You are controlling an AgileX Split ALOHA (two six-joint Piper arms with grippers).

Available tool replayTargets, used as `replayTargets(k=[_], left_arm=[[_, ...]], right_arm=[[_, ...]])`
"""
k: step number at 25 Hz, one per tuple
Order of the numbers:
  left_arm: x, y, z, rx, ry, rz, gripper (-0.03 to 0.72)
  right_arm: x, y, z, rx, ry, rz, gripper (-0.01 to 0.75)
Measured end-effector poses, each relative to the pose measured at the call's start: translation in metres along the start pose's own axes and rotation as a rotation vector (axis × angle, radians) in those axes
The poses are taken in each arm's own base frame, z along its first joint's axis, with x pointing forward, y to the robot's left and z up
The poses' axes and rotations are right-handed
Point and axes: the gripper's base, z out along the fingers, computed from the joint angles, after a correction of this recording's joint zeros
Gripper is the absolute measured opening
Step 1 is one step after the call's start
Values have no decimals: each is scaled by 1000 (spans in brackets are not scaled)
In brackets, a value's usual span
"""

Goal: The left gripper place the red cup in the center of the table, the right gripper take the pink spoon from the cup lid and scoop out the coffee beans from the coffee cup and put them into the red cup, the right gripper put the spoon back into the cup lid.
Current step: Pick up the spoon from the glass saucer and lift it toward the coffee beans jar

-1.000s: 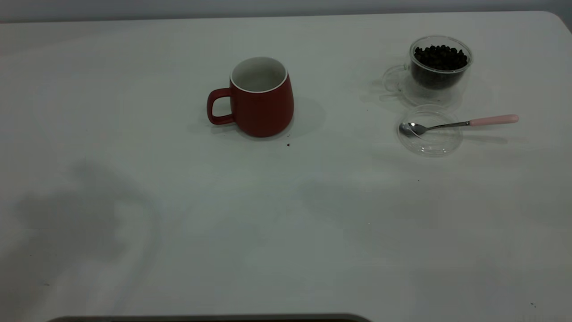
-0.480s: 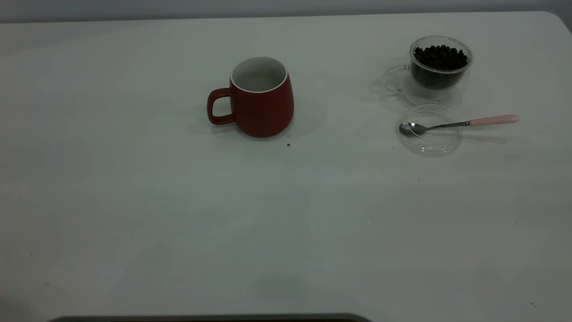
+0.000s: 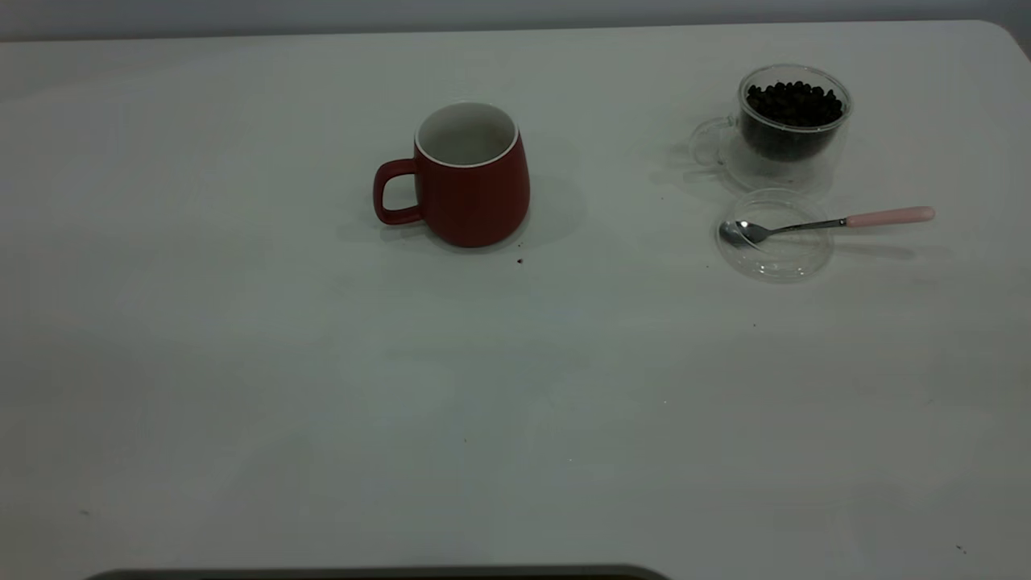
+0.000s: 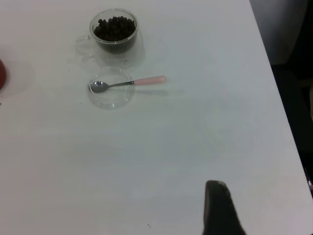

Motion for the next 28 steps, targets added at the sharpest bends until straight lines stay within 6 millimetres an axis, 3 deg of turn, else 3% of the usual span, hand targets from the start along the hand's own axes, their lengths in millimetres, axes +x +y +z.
replayTargets(k=[6, 11, 20, 28], left_arm=[[15, 3, -11, -2, -78, -29, 538], [30, 9, -22, -56, -178, -159, 538], [73, 5, -41, -152, -451, -320, 538], [75, 4, -40, -141, -475, -335, 538]], right_arm=[[0, 0, 0, 0, 0, 0, 487], [0, 0, 0, 0, 0, 0, 487], [0, 0, 0, 0, 0, 0, 487], [0, 0, 0, 0, 0, 0, 487]])
